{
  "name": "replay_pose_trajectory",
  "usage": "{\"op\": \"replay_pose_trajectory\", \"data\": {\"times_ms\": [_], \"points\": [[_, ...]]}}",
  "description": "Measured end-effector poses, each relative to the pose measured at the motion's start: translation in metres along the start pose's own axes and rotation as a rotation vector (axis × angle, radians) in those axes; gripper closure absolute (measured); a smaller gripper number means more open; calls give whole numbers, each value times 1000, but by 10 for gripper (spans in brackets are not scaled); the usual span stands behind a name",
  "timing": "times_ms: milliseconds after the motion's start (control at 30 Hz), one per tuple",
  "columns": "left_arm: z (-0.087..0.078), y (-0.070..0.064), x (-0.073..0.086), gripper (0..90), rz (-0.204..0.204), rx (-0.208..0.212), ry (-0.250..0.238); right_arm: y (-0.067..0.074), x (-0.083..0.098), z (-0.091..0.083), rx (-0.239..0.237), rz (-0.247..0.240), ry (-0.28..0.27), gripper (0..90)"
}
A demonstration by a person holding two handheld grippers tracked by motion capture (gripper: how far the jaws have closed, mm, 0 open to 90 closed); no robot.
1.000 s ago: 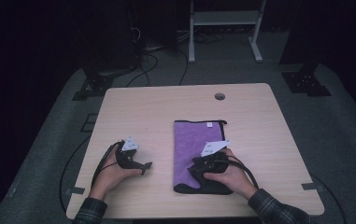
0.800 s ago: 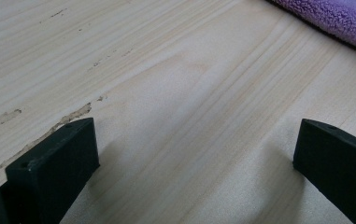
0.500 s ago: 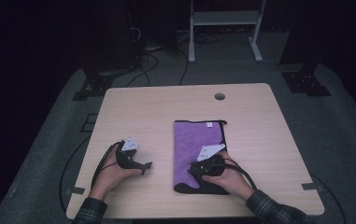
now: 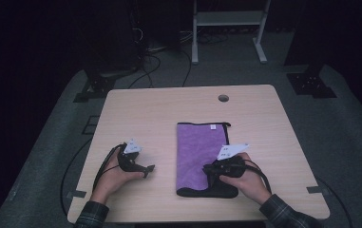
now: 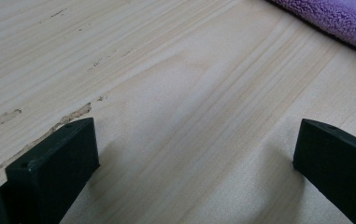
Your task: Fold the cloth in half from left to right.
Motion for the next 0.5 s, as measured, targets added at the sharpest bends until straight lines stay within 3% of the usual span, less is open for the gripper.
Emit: {"op": "replay_pose_trajectory", "data": {"times_ms": [267, 500], "points": [[0, 0, 0, 0, -1, -1, -3, 2, 13, -32, 27, 34, -22, 814], [0, 0, 0, 0, -1, -1, -3, 5, 27, -47, 58, 40, -8, 796]]}}
Point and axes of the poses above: each handheld gripper's, and its own axes: z roughly forward along the jaws, x roughly out of its underside, y roughly to its left, the point moved 4 cm from there along z, roughly forward along the jaws, and after that the axes turned 11 degrees about -y, right-handed, at the moved point
